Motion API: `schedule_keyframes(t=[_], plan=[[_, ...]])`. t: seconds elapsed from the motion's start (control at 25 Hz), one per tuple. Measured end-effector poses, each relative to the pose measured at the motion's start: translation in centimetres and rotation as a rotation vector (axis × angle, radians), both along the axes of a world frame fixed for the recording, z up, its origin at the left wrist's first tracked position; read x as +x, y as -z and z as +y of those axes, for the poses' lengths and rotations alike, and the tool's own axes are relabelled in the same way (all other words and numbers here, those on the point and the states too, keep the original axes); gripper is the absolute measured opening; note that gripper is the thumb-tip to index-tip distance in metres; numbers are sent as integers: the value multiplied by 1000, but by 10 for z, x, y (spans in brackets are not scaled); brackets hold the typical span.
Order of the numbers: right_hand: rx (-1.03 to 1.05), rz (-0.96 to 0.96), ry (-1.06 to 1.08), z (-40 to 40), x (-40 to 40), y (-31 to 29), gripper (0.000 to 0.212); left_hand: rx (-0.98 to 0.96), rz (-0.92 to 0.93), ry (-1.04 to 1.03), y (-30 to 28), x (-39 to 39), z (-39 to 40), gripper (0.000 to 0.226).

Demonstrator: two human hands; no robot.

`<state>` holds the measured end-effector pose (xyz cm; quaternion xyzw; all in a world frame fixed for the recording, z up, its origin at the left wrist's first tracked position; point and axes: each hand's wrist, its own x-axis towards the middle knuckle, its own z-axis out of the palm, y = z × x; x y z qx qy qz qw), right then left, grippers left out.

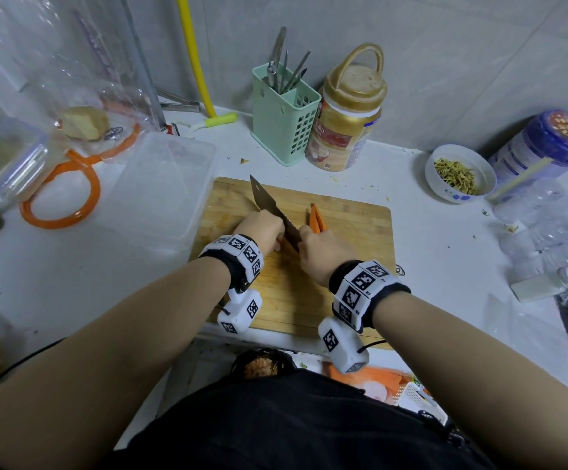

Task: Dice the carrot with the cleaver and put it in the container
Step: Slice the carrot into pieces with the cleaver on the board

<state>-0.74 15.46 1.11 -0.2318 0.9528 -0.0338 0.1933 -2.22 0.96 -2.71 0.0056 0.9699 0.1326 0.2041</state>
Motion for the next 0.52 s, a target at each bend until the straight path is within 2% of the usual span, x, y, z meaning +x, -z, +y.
schedule_keyframes(t=[0.52], plan=[[27, -16, -13, -11, -6, 13, 21, -31, 34, 11, 4, 1, -5, 20]])
